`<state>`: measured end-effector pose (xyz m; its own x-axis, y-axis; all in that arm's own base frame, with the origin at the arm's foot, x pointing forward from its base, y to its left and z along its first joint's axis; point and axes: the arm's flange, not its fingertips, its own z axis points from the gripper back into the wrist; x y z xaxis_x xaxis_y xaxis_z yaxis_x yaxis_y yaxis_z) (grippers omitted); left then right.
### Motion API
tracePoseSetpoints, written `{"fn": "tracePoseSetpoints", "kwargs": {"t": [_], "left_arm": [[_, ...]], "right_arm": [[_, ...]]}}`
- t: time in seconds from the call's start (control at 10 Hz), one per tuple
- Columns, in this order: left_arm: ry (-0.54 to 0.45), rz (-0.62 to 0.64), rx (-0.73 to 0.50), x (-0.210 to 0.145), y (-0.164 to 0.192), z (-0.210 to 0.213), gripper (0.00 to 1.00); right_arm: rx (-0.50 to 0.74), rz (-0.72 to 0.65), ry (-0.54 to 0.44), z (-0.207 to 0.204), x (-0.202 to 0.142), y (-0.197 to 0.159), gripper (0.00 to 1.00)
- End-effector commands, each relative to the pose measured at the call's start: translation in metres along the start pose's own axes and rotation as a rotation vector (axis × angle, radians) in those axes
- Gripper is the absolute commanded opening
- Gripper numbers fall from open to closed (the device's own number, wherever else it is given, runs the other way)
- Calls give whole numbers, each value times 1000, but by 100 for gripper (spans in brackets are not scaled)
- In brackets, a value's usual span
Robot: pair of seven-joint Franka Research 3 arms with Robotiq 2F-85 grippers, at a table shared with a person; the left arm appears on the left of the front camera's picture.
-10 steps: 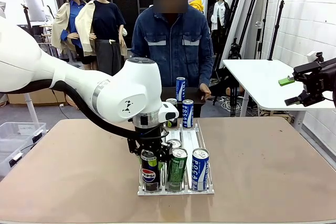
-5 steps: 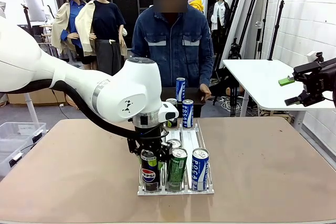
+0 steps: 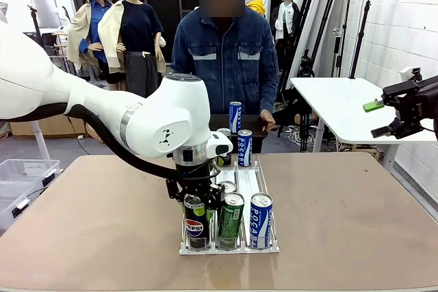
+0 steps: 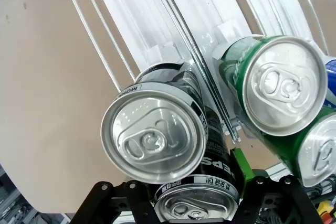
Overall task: Retrieve and hand over the desired beverage to the person.
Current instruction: Pick up another can of the same type that the person held from the Automatic Can Dispenser.
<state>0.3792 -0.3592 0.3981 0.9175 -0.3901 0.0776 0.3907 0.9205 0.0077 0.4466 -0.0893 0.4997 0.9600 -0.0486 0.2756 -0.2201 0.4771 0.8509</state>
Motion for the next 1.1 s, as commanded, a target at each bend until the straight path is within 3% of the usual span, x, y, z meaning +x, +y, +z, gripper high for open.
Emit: {"fn": "tracePoseSetpoints", "kwargs": {"t": [0.0, 0.6, 1.0], "left_arm": [[-18, 9, -44, 3, 0, 44, 11], [-114, 48, 14, 8, -7, 134, 11], [-153, 102, 41, 3, 25, 204, 11]], "right_arm": [[1, -5, -1, 0, 0, 0, 100], [1, -5, -1, 0, 0, 0, 100], [1, -5, -1, 0, 0, 0, 100]]}}
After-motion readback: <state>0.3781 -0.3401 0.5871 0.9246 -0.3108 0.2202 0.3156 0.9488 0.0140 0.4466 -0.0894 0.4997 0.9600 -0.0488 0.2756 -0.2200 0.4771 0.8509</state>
